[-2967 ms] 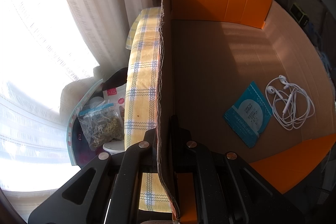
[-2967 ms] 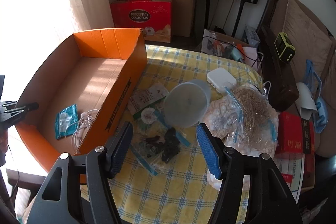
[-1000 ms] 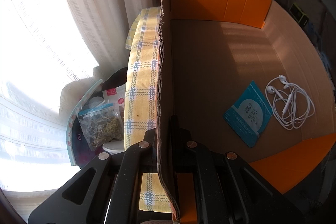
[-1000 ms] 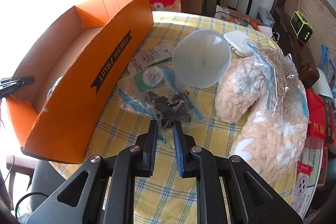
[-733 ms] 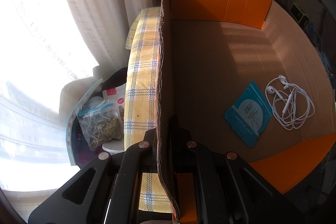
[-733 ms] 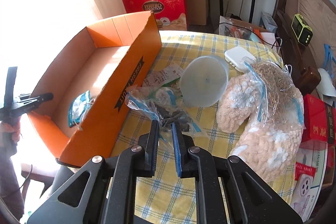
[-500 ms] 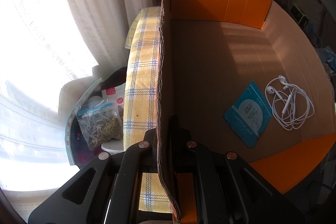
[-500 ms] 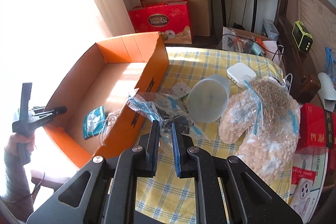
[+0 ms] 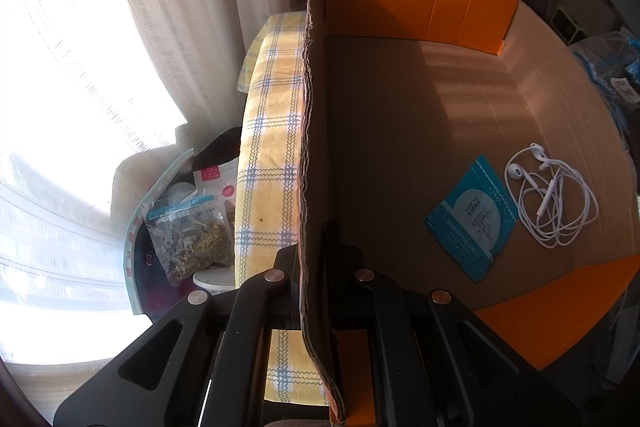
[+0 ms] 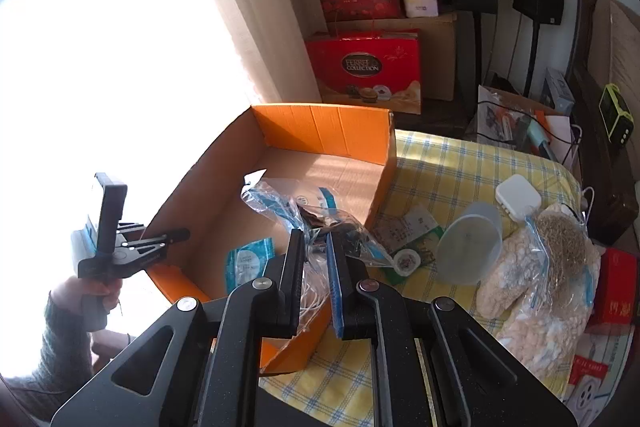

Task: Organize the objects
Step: 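Carry the zip bag into the box and lower it onto the packet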

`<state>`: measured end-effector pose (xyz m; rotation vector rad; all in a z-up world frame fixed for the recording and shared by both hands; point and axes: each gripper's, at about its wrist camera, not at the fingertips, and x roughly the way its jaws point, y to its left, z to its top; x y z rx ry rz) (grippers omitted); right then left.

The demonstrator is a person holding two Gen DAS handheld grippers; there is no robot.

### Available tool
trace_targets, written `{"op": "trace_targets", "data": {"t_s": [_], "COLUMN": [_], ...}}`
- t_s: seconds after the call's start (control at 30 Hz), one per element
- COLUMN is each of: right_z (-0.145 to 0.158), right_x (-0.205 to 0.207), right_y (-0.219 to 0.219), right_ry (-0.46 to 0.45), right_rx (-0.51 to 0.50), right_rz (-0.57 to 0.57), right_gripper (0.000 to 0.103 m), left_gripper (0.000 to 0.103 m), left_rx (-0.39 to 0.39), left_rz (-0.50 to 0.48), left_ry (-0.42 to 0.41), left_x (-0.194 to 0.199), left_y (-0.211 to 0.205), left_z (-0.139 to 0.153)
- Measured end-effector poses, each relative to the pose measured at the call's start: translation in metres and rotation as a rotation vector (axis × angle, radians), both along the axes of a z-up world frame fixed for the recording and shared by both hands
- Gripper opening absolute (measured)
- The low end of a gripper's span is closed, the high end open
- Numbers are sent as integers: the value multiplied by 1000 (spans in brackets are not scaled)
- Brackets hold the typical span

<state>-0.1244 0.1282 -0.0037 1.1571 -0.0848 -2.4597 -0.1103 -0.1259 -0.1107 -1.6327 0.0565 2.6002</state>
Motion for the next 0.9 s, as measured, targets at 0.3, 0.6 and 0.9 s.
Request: {"op": "trace_targets", "data": {"t_s": [0.3,0.6,0.9], "right_z": [-31,-68,-73], "right_x": [-40,-74,-79], "right_y": [-30,-46,-76], "right_ry": [-66,-116,-124], "right_rx": [-2,40,81], "right_rz": [39,24,87], "right_gripper": [11,10,11], "left_gripper": [5,5,5], "left_rx": [1,0,7], "left_rz": [1,1,4], "left_ry": [0,1,0], "left_x": [1,3,2], "left_y": [0,-2,0], "left_z": [0,2,2]}}
